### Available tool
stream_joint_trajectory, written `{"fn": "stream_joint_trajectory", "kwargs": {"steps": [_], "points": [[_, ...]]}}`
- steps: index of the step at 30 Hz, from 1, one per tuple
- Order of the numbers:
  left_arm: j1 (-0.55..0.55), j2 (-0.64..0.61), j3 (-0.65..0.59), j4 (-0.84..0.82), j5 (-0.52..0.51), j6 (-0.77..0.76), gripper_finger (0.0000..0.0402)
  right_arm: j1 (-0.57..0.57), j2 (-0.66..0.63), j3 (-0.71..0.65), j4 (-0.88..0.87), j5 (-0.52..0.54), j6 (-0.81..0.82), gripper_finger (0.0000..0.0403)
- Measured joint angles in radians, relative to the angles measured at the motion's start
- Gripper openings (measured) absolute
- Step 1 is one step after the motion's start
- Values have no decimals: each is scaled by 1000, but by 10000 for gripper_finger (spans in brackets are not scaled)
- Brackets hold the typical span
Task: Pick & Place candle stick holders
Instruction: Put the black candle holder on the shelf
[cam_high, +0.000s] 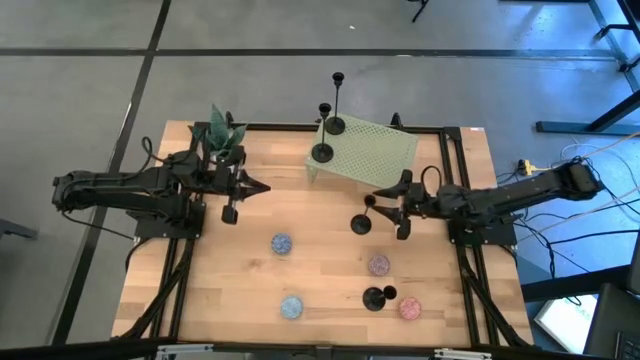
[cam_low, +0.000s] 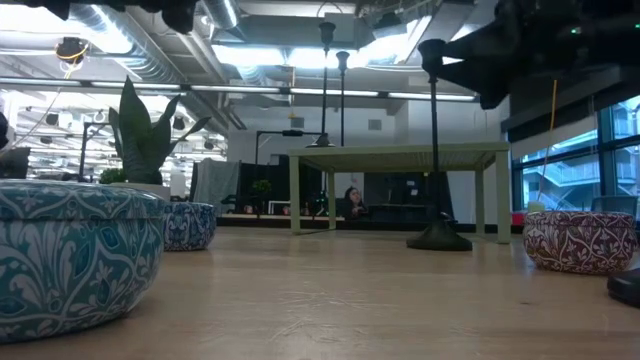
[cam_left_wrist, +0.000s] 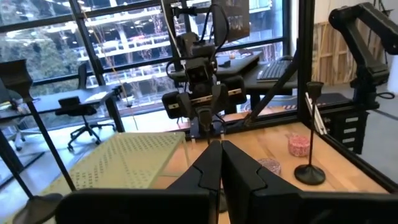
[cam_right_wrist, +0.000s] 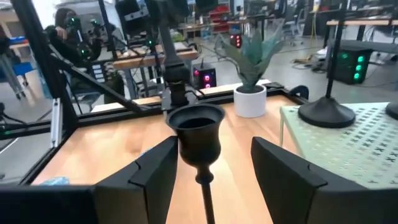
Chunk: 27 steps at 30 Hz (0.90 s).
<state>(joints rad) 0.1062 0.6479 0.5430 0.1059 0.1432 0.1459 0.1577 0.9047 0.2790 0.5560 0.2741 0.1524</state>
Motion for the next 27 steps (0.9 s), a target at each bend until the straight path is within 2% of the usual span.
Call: {"fn": "stream_joint_trajectory", "kwargs": {"steps": [7,12,15,19,22,27], "points": [[0,2,0,-17,0,-69,11,-39,70,51,-22,-72,-28,209],[0,9,0,-67,-9,-48,38,-50,88,94,-66,-111,-33,209],[0,19,0,-65,-54,-47,59,-50,105,109,-74,-111,-61,209],[0,29,0,-65,-164,-47,81,-50,134,110,-79,-136,-75,207],[0,31,0,-65,-223,-53,88,-50,148,110,-78,-155,-96,192],[0,31,0,-82,-230,-54,87,-59,147,110,-78,-160,-133,137]]}}
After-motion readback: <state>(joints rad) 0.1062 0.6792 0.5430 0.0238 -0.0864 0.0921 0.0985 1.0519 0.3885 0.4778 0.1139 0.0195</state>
